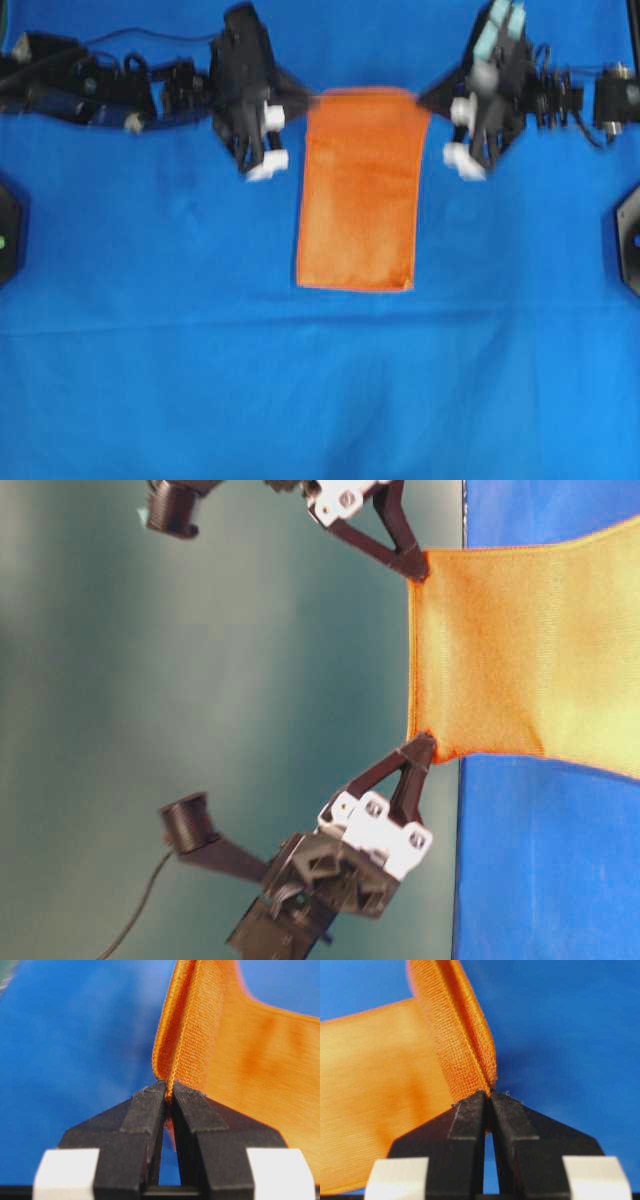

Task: Fold the orange towel.
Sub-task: 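Fold the top half down onto the bottom half with both grippers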

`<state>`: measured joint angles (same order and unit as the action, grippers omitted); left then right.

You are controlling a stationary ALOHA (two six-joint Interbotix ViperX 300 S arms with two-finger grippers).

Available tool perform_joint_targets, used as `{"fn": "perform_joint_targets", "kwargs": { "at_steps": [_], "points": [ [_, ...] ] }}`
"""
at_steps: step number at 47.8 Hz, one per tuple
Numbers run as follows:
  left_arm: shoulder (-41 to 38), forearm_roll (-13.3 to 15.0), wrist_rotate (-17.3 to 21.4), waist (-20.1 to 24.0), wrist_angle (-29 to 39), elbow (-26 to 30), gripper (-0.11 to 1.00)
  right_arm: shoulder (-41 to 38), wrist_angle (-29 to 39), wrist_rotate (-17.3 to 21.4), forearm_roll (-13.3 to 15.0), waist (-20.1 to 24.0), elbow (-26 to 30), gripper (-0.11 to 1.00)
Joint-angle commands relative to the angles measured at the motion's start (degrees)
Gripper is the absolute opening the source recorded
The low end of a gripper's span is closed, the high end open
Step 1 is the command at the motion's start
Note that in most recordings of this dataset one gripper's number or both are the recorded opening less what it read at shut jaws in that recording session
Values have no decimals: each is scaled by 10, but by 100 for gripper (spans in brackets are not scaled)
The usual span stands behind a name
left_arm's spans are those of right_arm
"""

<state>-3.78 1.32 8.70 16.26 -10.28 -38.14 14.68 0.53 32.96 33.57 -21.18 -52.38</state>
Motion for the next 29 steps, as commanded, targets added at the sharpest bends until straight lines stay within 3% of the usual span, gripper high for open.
{"fn": "perform_joint_targets", "kwargs": {
  "at_steps": [1, 15, 29],
  "points": [
    [26, 1, -5, -22, 15, -1, 3, 26, 12, 10, -9, 31, -7, 3],
    [27, 2, -25, -110, 49, -10, 3, 33, 51, 70, -23, 137, -30, 3],
    [-28, 2, -33, -148, 46, -15, 3, -57, 3, 106, -25, 167, -32, 3]
  ]
}}
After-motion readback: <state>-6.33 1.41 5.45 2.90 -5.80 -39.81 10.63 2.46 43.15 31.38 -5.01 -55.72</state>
